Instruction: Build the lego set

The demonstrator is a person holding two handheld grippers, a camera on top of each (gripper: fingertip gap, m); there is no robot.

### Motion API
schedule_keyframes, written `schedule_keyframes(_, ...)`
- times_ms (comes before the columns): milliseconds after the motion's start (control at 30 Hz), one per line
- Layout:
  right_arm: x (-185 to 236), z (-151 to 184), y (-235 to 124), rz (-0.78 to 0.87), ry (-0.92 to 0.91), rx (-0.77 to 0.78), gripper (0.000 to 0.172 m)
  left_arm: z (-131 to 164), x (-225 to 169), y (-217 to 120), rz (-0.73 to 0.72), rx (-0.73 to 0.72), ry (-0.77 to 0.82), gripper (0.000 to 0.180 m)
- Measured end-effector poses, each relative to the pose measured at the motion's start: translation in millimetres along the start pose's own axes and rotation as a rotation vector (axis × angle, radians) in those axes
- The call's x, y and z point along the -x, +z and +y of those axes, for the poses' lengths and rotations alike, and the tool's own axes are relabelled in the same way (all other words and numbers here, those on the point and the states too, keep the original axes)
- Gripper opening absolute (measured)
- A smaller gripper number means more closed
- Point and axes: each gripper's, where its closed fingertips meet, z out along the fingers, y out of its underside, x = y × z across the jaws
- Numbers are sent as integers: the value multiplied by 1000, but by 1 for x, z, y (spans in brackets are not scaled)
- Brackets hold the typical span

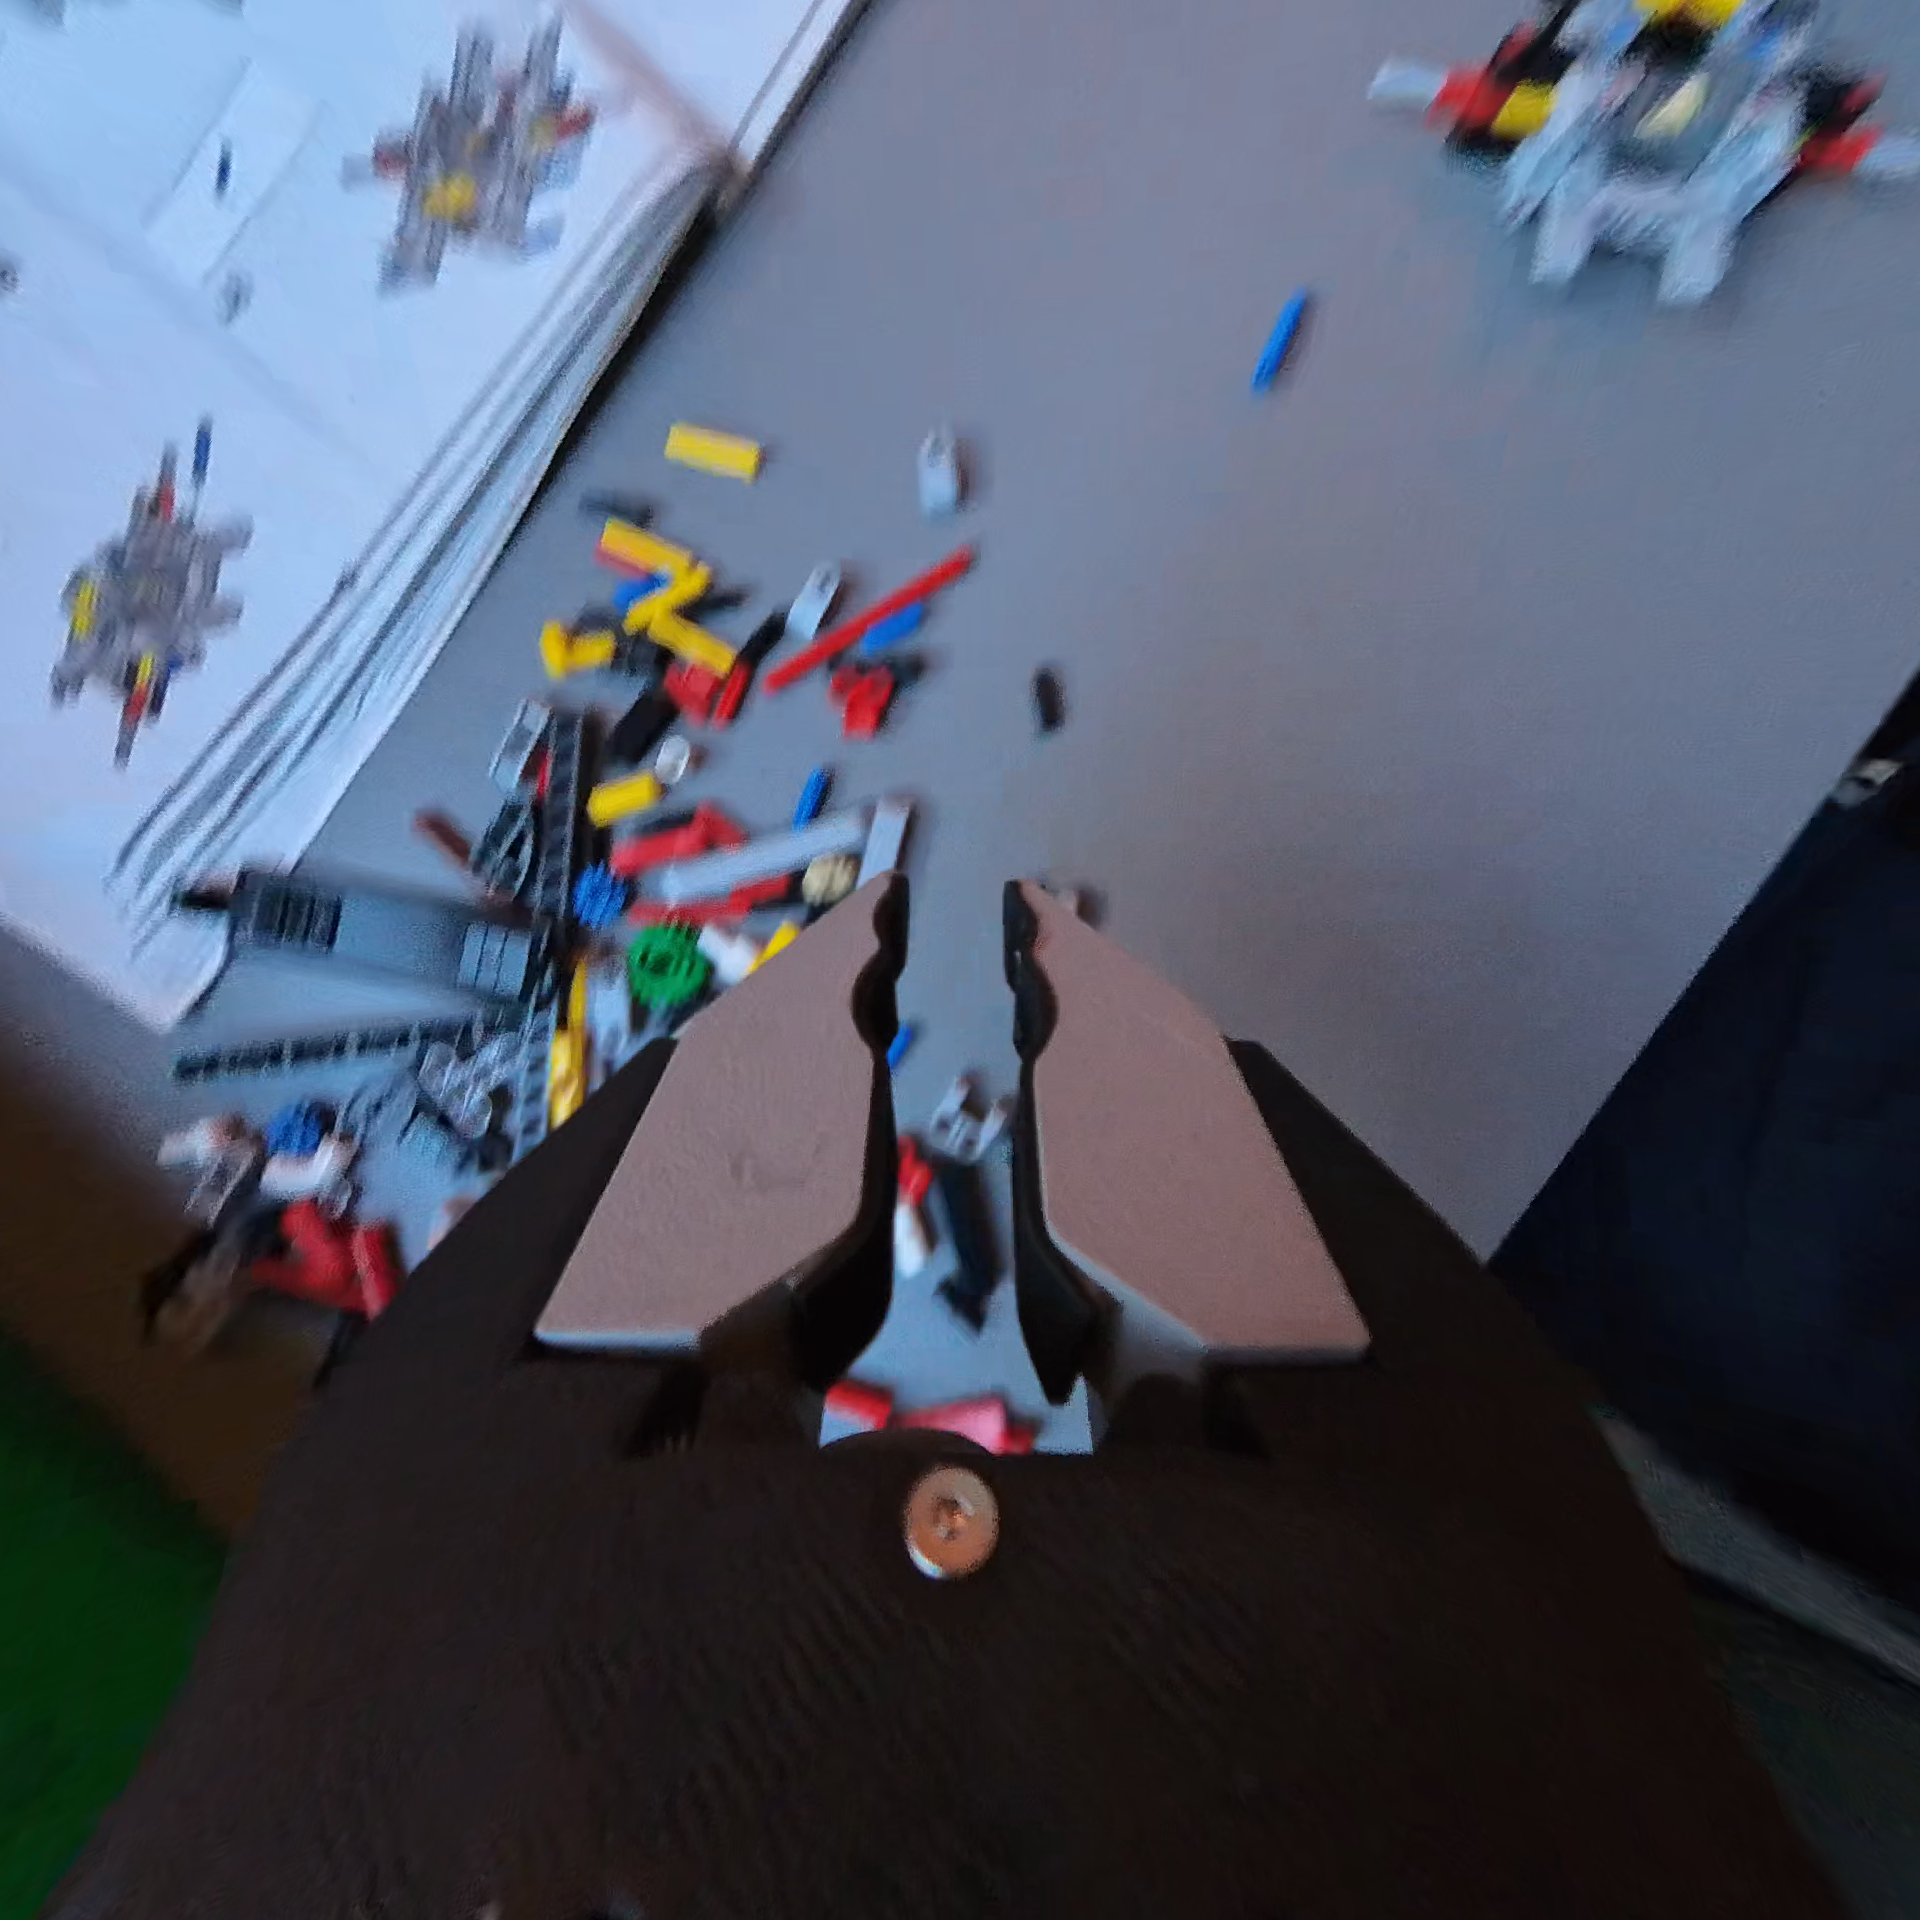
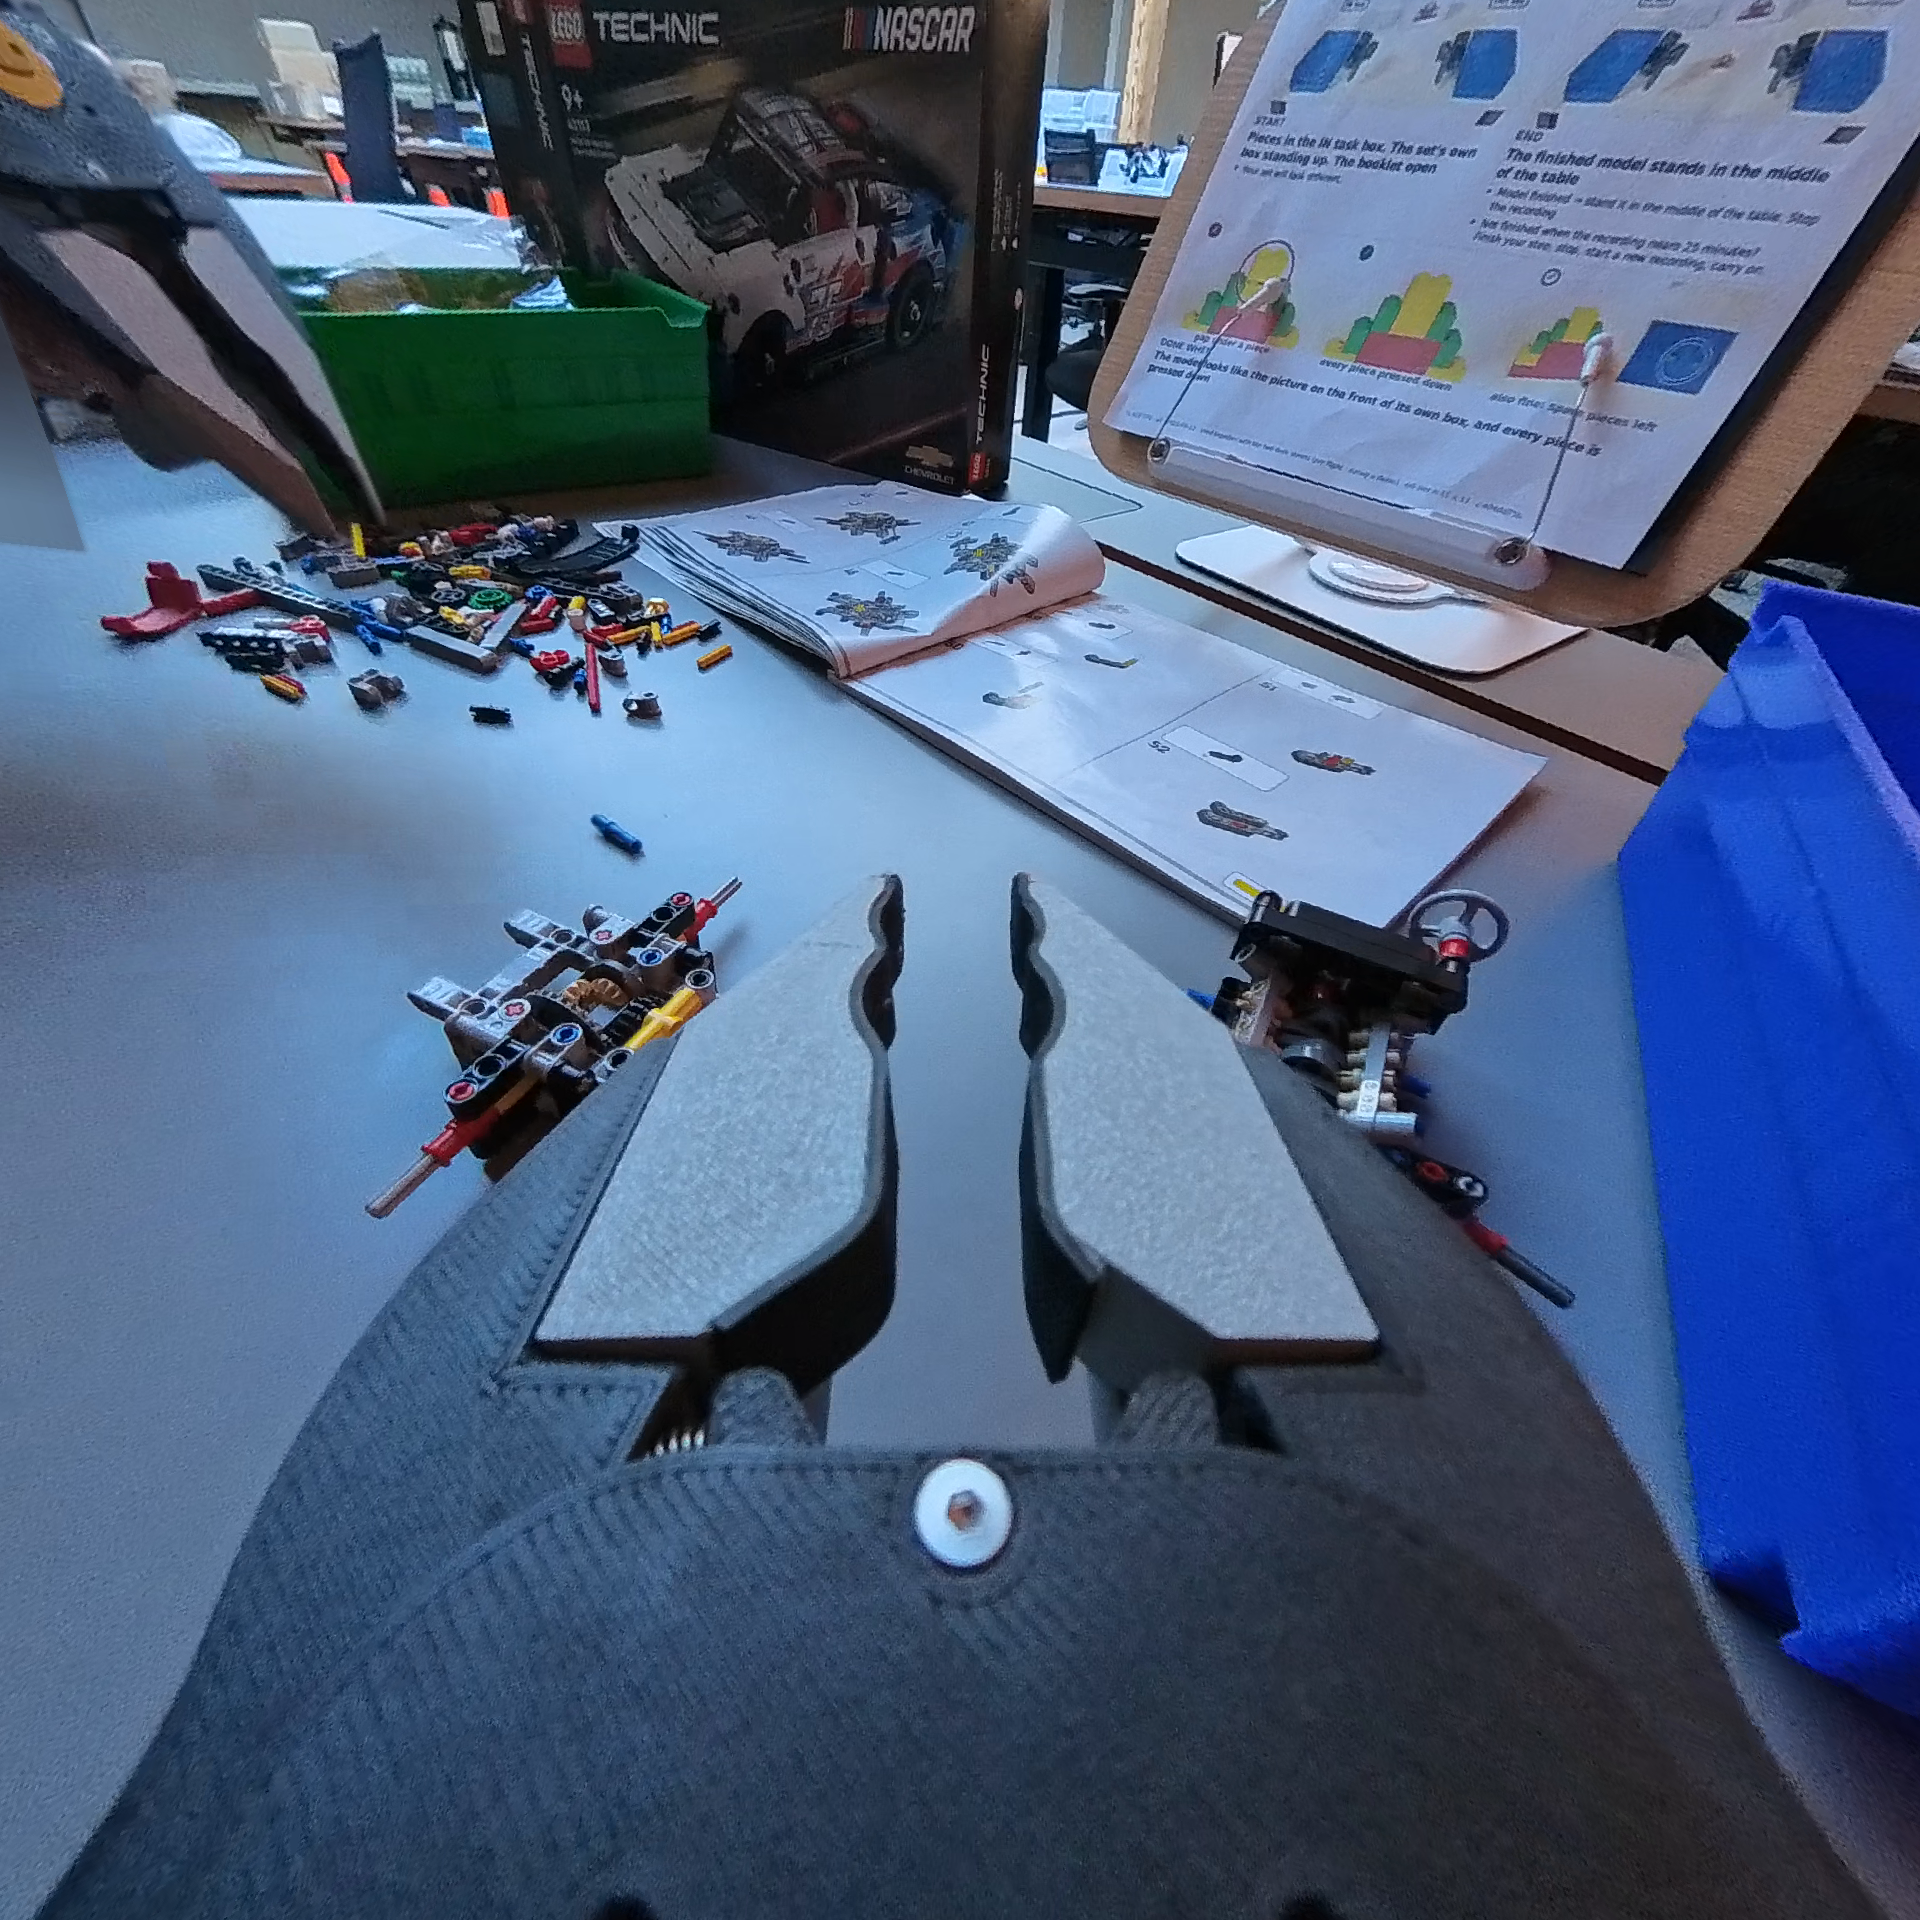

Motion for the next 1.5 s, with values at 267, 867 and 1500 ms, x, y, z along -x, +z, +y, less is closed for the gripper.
schedule_keyframes(267, 2, 5, 4, -6, 7, 21, 17, 61, 21, 6, -37, 129, 18, 12)
schedule_keyframes(867, 0, 4, 2, -4, 20, 15, 17, 8, -12, 19, 107, 72, 178, 3)
schedule_keyframes(1500, -6, 14, 5, 14, 41, 56, 16, -84, -108, 119, 207, -79, 302, 26)
